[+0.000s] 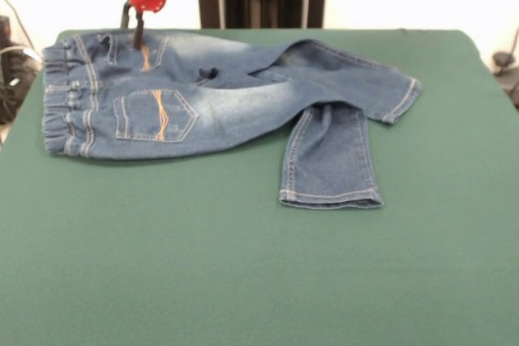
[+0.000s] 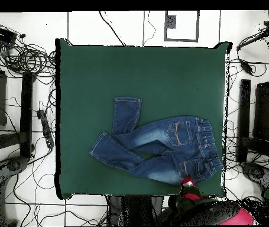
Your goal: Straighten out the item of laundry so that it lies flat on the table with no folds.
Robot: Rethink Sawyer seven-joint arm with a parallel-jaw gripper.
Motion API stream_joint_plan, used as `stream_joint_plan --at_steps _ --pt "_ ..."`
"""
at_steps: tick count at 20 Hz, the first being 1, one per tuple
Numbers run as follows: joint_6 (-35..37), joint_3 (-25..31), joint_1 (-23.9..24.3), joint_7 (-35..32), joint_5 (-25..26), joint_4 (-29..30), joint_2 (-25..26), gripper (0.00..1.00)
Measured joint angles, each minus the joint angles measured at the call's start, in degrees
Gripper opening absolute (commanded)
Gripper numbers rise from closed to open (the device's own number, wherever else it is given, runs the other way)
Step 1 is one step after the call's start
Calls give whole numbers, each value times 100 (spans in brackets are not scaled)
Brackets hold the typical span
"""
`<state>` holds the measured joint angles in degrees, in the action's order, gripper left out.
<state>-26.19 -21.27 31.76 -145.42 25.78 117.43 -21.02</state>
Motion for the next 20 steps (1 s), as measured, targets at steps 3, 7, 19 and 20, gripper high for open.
stream_joint_plan --at_steps 3,7,19,20 --pt "214 5 -92 0 1 125 -246 100" --pt "939 32 -127 0 1 354 -806 100" --pt "2488 245 -34 0 108 559 -2131 100" --pt "2487 282 -28 0 107 558 -2181 100"
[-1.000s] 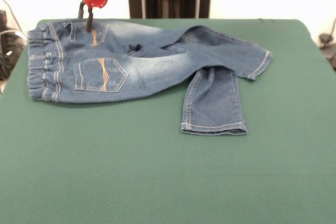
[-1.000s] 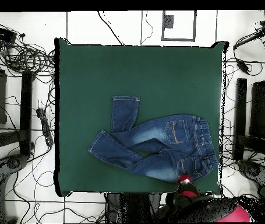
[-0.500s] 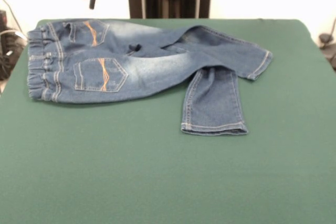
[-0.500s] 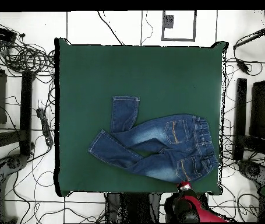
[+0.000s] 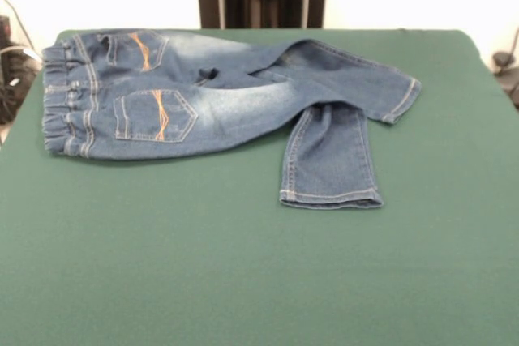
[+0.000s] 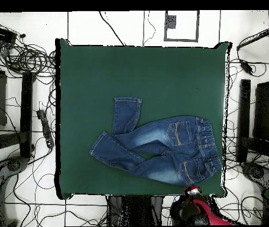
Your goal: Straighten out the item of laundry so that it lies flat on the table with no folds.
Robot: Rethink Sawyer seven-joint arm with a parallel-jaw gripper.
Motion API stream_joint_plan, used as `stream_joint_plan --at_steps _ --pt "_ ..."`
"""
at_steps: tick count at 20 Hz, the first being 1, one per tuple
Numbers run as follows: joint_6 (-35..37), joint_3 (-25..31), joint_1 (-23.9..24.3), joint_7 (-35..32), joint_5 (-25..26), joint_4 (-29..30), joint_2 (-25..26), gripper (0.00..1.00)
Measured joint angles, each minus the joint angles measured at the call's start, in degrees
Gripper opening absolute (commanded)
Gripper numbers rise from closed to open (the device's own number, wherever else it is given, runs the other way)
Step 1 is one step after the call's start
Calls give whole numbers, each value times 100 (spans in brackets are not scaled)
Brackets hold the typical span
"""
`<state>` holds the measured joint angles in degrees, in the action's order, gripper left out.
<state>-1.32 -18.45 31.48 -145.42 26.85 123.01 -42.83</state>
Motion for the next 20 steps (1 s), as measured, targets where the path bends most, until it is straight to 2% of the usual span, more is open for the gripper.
stream_joint_plan --at_steps 7,20 --pt "2 370 57 0 4 -11 -230 100" --pt "4 931 375 0 93 -281 -225 100"
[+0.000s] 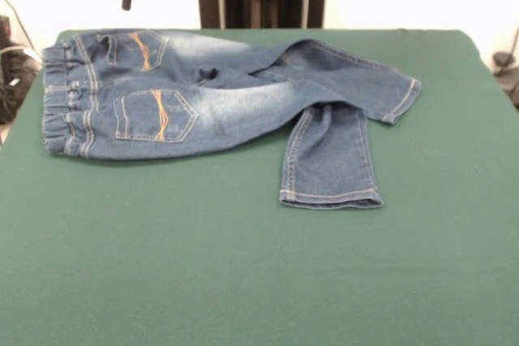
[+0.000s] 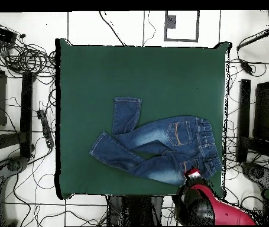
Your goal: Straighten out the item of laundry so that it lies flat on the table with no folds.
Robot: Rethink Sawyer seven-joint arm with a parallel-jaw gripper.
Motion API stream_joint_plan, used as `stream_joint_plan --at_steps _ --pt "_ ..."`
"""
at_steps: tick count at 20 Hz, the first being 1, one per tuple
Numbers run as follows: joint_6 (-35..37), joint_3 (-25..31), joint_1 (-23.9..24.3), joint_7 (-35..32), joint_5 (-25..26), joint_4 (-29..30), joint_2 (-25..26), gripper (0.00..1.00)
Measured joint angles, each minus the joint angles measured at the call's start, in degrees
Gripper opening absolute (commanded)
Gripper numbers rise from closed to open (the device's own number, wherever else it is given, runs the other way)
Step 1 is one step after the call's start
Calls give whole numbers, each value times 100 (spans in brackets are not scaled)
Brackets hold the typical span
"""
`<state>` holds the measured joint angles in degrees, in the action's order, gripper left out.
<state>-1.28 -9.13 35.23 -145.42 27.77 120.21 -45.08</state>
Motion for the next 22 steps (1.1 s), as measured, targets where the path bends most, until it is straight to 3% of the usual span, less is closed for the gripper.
stream_joint_plan --at_steps 9,22 --pt "87 357 147 0 1 -297 -4 100" --pt "88 371 156 0 2 -574 28 100"
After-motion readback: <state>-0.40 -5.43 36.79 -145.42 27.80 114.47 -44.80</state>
